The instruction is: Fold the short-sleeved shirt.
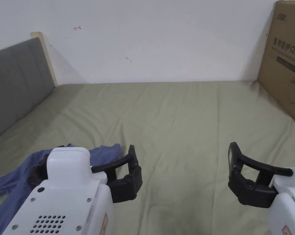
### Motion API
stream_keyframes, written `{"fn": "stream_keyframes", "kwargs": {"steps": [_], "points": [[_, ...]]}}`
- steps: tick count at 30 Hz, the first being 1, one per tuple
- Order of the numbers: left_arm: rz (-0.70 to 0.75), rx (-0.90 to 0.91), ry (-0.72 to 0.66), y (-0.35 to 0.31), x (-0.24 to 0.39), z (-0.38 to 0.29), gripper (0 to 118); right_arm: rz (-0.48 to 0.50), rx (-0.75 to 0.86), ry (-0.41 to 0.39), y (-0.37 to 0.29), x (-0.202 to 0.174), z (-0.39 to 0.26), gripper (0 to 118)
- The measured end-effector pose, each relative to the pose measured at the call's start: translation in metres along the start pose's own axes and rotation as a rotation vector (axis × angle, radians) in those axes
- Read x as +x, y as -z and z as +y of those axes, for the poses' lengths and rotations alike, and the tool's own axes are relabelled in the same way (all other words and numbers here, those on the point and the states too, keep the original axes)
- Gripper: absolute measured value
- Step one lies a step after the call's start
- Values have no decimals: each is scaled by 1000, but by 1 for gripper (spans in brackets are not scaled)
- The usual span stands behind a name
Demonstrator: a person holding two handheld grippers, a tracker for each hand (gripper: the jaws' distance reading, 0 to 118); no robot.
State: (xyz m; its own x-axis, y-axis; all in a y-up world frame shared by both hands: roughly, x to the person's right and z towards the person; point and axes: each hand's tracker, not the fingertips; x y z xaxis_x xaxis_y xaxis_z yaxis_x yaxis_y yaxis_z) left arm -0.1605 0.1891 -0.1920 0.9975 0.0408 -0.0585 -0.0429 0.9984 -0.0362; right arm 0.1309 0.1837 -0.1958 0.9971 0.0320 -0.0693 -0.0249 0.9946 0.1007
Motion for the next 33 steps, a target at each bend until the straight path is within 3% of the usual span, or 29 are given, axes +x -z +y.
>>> {"fn": "stream_keyframes", "kwargs": {"steps": [3, 6, 9, 11, 14, 16, 18, 21, 24, 26, 29, 31, 33], "points": [[-3, 3, 1, -1, 1, 0, 118, -10, -3, -26, 2, -4, 0, 118], [-46, 25, -167, -1, -7, -1, 118, -53, -14, -151, 5, -14, 2, 118], [-110, -12, -578, 7, -31, -15, 118, -90, -35, -431, 9, -35, -1, 118], [-91, -51, -836, 13, -47, -35, 118, -46, -20, -708, 8, -50, -12, 118], [-29, -94, -1086, 16, -63, -67, 118, 86, -61, -1069, 7, -66, -34, 118], [35, -131, -1173, 15, -70, -81, 118, 100, -82, -1159, 8, -72, -47, 118], [78, -142, -1165, 14, -72, -84, 118, 140, -124, -997, 10, -72, -48, 118], [121, -133, -916, 16, -67, -63, 118, 106, -119, -755, 14, -62, -38, 118], [161, -70, -442, 17, -41, -27, 118, 55, -104, -433, 18, -43, -17, 118], [159, 18, -74, 12, -12, -9, 118, 55, -109, -155, 19, -26, -9, 118], [122, 78, 218, 4, 16, -2, 118, 3, -147, 174, 19, -4, -10, 118], [74, 72, 236, 1, 21, -5, 118, -51, -165, 252, 18, 1, -18, 118], [39, 65, 164, -1, 23, -8, 118, -53, -160, 221, 15, 1, -24, 118]]}}
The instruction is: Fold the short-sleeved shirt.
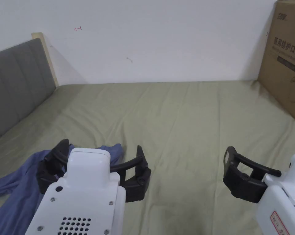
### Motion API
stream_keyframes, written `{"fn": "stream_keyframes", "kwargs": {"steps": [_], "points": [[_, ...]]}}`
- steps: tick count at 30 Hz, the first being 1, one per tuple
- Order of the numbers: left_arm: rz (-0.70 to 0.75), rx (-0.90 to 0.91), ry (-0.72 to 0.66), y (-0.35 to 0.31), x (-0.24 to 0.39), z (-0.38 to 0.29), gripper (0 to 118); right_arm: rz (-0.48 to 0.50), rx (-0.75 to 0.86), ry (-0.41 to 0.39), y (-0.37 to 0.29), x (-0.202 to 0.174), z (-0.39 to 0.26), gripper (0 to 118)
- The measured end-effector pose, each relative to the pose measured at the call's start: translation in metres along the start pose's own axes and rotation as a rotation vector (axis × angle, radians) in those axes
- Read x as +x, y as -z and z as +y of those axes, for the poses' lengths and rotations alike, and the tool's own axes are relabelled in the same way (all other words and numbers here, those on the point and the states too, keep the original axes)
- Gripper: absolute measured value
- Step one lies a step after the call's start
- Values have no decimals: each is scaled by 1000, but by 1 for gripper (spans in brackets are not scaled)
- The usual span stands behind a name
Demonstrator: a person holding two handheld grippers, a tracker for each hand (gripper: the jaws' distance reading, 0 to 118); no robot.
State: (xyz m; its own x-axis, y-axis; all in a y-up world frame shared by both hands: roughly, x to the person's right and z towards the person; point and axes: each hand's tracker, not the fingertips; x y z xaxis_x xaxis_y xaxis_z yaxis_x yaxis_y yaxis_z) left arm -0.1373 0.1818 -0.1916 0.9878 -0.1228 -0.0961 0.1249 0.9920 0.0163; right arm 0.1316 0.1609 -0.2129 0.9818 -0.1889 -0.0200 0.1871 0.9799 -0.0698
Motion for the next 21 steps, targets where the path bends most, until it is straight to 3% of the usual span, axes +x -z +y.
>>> {"fn": "stream_keyframes", "kwargs": {"steps": [3, 5, 9, 10, 11, 12, 13, 14, 16, 17, 21], "points": [[-9, -38, -109, 3, -8, -5, 118, -28, 37, -162, -4, -10, -1, 118], [7, -43, -115, 7, -12, -6, 118, -34, 85, -229, -7, -16, 1, 118], [1, -76, -114, 8, -16, -4, 118, -29, 108, -236, -10, -26, 8, 115], [1, -85, -117, 8, -17, -3, 114, -25, 112, -238, -10, -26, 8, 106], [3, -95, -122, 7, -18, -2, 103, -20, 115, -243, -12, -28, 9, 90], [-1, -92, -126, 6, -18, -2, 78, -18, 117, -251, -12, -30, 9, 63], [-2, -88, -126, 6, -18, -2, 31, -20, 122, -263, -12, -32, 9, 30], [16, -86, -120, 7, -17, -2, 6, -21, 120, -272, -11, -32, 9, 18], [49, -81, -102, 8, -18, -3, 0, -15, 126, -264, -12, -32, 6, 11], [43, -78, -108, 7, -19, -4, 0, -7, 129, -255, -13, -32, 7, 0], [20, -100, -133, 11, -25, -6, 0, -19, 136, -301, -11, -37, 7, 0]]}}
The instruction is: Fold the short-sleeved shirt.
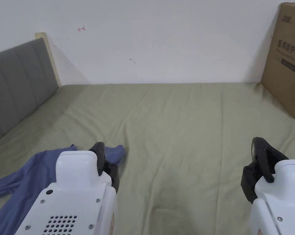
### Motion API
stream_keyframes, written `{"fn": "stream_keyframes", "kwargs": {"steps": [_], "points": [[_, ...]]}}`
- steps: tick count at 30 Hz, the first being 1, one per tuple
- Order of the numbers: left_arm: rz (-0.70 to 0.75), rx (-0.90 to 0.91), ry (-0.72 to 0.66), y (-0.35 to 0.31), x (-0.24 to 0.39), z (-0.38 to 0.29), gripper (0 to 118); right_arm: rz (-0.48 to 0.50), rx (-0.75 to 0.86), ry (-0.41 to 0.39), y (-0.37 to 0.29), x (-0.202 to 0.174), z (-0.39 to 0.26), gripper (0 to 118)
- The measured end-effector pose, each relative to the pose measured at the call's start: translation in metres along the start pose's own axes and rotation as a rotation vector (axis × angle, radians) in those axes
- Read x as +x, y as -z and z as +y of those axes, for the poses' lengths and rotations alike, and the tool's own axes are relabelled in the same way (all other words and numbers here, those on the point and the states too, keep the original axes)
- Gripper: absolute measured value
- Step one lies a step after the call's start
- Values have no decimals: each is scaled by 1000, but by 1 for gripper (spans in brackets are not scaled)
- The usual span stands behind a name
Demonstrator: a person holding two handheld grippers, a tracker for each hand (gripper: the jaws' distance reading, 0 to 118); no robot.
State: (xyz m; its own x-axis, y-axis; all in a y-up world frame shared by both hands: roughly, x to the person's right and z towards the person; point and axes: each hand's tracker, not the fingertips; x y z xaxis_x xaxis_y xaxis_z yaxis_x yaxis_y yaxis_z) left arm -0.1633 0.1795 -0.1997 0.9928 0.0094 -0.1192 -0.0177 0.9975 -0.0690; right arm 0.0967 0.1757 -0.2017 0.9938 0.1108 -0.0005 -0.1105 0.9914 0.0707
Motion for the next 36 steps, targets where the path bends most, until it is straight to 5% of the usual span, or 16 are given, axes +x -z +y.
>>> {"fn": "stream_keyframes", "kwargs": {"steps": [9, 19, 24, 31, 36], "points": [[78, -9, -28, -6, -23, 6, 0, 94, -24, 36, 15, -15, 6, 0], [381, -5, -44, -49, -97, 11, 0, 440, -31, 50, 33, -103, 15, 0], [440, -31, -56, -60, -118, 9, 0, 528, -33, 36, 32, -134, 14, 0], [402, -178, -101, -18, -137, -16, 0, 557, -90, 25, 43, -143, 2, 0], [270, -383, -264, 52, -163, -66, 0, 538, -162, 24, 59, -141, -15, 0]]}}
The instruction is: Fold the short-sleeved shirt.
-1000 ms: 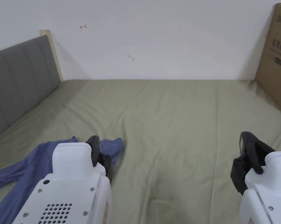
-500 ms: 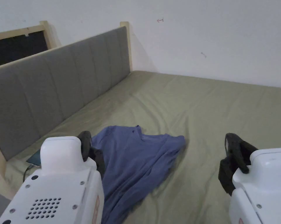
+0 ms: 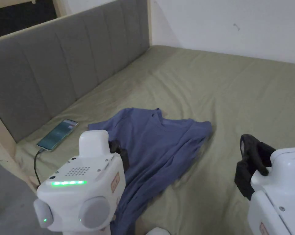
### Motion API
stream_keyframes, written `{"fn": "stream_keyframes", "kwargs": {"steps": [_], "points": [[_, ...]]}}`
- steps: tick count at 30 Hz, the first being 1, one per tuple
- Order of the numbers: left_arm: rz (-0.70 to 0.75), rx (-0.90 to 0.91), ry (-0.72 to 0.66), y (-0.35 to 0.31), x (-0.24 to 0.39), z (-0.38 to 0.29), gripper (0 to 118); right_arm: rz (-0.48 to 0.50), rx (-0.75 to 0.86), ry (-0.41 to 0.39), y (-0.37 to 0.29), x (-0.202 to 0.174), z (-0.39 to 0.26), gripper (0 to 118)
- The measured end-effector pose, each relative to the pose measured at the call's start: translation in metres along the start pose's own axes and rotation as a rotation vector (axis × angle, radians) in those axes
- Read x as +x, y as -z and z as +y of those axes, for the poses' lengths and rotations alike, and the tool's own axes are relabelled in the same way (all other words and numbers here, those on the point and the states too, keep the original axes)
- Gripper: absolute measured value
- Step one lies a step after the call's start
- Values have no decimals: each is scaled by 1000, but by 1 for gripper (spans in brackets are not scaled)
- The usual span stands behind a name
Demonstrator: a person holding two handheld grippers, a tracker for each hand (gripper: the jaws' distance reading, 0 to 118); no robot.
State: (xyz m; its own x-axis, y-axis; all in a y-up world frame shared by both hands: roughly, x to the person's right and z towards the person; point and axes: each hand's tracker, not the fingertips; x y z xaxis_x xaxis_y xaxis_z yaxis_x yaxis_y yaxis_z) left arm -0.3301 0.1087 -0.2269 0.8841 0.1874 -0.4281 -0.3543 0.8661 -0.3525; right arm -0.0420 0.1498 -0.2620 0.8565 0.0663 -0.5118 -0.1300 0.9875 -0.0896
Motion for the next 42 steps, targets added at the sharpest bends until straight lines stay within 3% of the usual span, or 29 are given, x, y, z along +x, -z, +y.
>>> {"fn": "stream_keyframes", "kwargs": {"steps": [3, 7, 9, 13, 14, 18, 23, 27, 29, 30, 32, 33, 34, 38, 42], "points": [[2, -168, -58, 63, -6, -18, 0, -10, -47, 13, 12, 6, -10, 0], [40, -314, 96, 131, -9, -40, 0, -18, -108, 13, 25, 9, -22, 0], [20, -341, 96, 141, -6, -43, 3, -18, -131, 16, 31, 11, -27, 0], [28, -337, 128, 148, -7, -37, 113, -22, -168, 38, 39, 14, -34, 0], [30, -332, 131, 149, -7, -34, 116, -23, -175, 43, 40, 15, -35, 0], [66, -313, 204, 166, -9, -31, 116, -23, -193, 50, 45, 15, -40, 0], [39, -516, 251, 196, 2, -51, 116, -16, -217, 58, 49, 16, -45, 0], [95, -539, 188, 197, 6, -43, 110, -16, -244, 77, 52, 21, -50, 0], [104, -517, 164, 195, 3, -35, 85, -23, -252, 89, 53, 23, -52, 0], [114, -503, 161, 194, 3, -33, 67, -28, -257, 97, 53, 25, -53, 0], [155, -468, 199, 195, 4, -34, 7, -30, -263, 121, 53, 28, -55, 0], [204, -474, 249, 198, 3, -40, 1, -30, -266, 131, 52, 29, -56, 0], [145, -494, 217, 200, -1, -43, 1, -32, -268, 135, 51, 30, -56, 0], [128, -489, 118, 193, -8, -32, 1, -51, -272, 127, 47, 37, -57, 0], [93, -473, 31, 173, -13, -10, 1, -80, -264, 168, 41, 50, -54, 0]]}}
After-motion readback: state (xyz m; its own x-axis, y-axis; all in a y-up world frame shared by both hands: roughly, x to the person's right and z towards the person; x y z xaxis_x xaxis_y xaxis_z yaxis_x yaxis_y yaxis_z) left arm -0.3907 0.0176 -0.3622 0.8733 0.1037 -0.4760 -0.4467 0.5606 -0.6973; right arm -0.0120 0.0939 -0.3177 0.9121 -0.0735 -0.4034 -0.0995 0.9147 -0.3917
